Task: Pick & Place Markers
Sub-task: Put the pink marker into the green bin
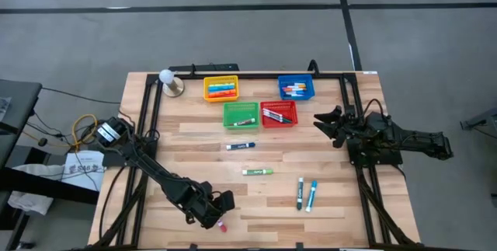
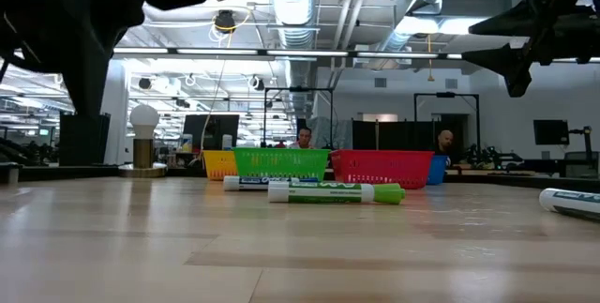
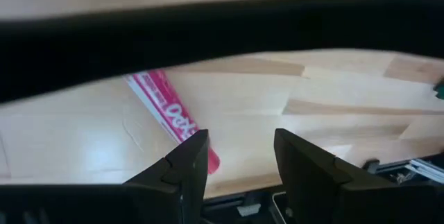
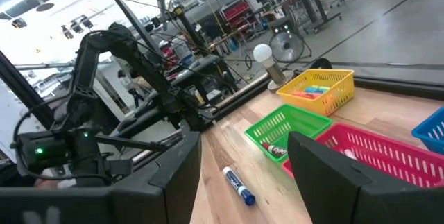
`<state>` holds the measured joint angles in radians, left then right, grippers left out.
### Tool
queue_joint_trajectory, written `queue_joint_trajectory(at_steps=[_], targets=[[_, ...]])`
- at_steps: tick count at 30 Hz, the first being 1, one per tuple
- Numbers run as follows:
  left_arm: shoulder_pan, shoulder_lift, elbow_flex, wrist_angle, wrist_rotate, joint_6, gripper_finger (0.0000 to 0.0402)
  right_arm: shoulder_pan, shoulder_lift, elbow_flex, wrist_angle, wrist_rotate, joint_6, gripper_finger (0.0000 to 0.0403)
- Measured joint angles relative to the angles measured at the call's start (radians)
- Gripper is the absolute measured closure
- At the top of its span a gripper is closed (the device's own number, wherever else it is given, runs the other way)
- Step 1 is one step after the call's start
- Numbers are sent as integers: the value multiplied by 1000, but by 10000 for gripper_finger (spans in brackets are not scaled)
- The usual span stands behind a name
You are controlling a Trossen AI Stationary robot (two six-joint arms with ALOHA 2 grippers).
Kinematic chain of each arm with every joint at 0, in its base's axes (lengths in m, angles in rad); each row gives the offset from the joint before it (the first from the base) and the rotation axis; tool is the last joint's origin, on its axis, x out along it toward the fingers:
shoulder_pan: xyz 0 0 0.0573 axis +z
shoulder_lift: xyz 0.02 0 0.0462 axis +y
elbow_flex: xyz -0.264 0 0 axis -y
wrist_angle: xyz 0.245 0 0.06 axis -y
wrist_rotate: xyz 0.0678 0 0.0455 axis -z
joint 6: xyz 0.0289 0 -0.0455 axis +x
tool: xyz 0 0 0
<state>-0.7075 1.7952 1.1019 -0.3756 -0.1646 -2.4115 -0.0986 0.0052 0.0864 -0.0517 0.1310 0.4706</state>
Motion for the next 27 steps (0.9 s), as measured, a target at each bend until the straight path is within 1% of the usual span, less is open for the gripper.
queue_joint_trajectory(at_steps=[5,9,17,20,23,27], targets=[[-15,0,8,0,3,-3,238,0,0,0,-1,0,0,198],[-28,0,8,0,35,-14,238,0,0,0,-1,0,0,198],[-38,7,8,-20,50,-18,238,0,0,0,-1,0,0,198],[-38,26,8,-35,67,-21,238,0,0,0,-1,0,0,198],[-34,62,8,-13,72,-21,238,0,0,0,-1,0,0,198],[-21,126,11,71,75,-17,238,0,0,0,-1,0,0,198]])
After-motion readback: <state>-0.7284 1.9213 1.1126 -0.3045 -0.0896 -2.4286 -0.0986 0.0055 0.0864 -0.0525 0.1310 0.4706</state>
